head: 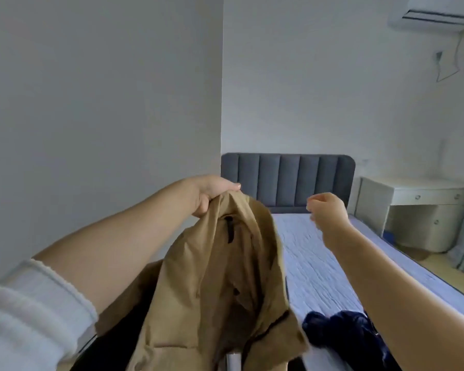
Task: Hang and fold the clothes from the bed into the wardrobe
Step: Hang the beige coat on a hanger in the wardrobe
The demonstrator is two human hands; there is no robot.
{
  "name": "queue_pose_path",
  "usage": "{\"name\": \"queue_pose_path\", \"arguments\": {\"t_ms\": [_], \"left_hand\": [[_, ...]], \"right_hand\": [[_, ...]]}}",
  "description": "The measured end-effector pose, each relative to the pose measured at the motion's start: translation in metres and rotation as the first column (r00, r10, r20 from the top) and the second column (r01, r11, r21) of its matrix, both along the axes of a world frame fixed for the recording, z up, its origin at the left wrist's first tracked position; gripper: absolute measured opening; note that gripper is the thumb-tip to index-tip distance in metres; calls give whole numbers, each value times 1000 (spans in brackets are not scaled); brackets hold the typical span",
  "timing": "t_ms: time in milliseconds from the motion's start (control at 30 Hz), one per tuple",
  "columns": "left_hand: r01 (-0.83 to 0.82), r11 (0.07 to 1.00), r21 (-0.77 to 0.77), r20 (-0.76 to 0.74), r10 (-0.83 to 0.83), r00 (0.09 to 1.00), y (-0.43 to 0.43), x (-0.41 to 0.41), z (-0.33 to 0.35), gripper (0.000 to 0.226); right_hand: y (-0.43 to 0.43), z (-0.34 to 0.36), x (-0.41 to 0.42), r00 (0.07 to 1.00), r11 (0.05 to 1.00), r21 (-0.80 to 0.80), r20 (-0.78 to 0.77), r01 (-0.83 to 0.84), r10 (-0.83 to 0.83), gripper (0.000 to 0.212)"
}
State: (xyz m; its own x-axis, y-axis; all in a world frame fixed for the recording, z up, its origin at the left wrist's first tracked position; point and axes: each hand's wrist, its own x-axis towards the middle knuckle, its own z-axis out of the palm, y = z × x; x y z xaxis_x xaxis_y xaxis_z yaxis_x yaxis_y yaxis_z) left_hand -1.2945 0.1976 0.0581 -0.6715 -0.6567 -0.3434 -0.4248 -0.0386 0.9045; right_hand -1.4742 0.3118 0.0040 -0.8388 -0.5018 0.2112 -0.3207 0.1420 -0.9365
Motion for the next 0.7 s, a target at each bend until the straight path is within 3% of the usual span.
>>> {"name": "queue_pose_path", "arguments": {"t_ms": [67, 133, 267, 300, 433, 500, 567, 600, 633, 700], "left_hand": [[-86, 996, 20, 73, 84, 994, 7, -2, -20, 42], [-206, 979, -11, 88, 206, 975, 12, 1, -31, 41], [-388, 920, 45, 59, 386, 921, 9, 17, -37, 41], [-428, 901, 66, 54, 425, 904, 7, 24, -37, 39], [-586, 801, 126, 22, 588, 809, 2, 63, -44, 34], [-627, 763, 158, 3, 635, 773, 1, 88, -49, 33], [-659, 733, 170, -2, 669, 744, 3, 115, -53, 27], [-669, 725, 165, -9, 679, 734, 5, 131, -54, 24], [-685, 715, 141, -15, 693, 721, 11, 147, -55, 26], [-721, 687, 92, -3, 724, 690, 21, 179, -60, 50]], "right_hand": [[-1, -6, 24, 993, 995, -68, -92, -76, 70, 19], [-5, -8, 55, 958, 960, -77, -122, -271, 260, 21], [-21, -28, 104, 811, 813, 14, 86, -582, 579, 15], [-27, -35, 113, 793, 791, 67, 92, -608, 602, 15], [-49, -73, 141, 743, 695, 395, -45, -600, 668, 53], [-54, -92, 158, 697, 614, 517, -44, -597, 715, 50], [-60, -104, 171, 642, 579, 564, -110, -589, 759, 25], [-62, -103, 179, 626, 584, 530, -123, -615, 770, 13], [-65, -98, 186, 627, 599, 433, -95, -673, 773, 17], [-72, -76, 206, 594, 588, 93, 186, -803, 782, 25]]}}
